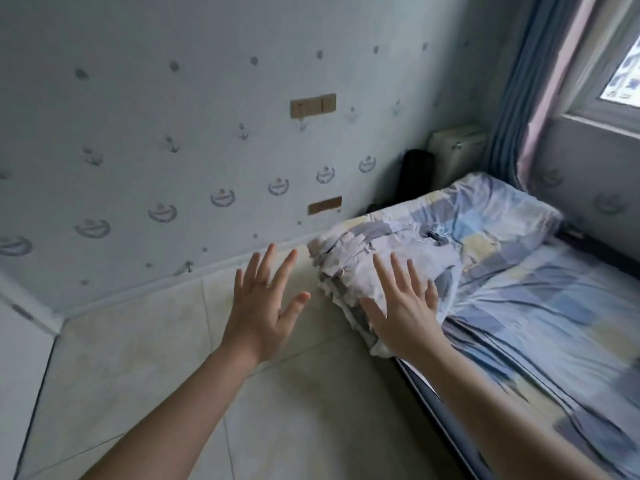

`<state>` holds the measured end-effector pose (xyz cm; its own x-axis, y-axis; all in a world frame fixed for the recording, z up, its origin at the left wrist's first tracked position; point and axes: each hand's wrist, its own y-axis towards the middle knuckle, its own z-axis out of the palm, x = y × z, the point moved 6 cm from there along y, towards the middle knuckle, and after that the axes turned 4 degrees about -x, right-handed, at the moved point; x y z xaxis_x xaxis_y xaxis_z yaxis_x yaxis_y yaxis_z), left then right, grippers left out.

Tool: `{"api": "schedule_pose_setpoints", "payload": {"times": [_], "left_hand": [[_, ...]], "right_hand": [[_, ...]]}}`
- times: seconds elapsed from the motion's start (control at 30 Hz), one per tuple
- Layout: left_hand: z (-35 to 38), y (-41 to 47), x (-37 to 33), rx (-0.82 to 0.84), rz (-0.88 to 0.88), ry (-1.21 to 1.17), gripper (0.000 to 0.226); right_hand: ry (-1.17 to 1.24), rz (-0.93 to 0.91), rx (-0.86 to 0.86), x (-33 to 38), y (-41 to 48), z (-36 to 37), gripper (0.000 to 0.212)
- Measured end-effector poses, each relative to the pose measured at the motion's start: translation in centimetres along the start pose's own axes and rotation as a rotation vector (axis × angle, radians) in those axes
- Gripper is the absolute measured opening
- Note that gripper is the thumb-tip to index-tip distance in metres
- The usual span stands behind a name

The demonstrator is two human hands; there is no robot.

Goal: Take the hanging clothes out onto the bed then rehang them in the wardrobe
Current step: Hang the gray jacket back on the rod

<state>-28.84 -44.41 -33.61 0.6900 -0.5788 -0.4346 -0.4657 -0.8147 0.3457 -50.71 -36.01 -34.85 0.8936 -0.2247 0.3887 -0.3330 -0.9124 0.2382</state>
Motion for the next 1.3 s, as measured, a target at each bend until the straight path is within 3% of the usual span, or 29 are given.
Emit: {"api": "schedule_pose_setpoints", "payload": {"times": [0.23,0.77,1.3], "left_hand": [[10.0,7.7,0.7,0.180,0.007,-0.048,0.071],[23.8,34.6,7.1,0.404,0.166,-0.079,0.069],[40.8,53.5,-0.9,0.578,0.232,-0.038,0.063]], "right_hand": [[-0.061,0.175,0.045,-7.9,4.3,4.1,0.069],[-0.140,0.548,0.081,-15.4,24.6,11.3,0.070],[-0.102,0.768,0.107,-34.3,38.4,10.9,0.068]]}}
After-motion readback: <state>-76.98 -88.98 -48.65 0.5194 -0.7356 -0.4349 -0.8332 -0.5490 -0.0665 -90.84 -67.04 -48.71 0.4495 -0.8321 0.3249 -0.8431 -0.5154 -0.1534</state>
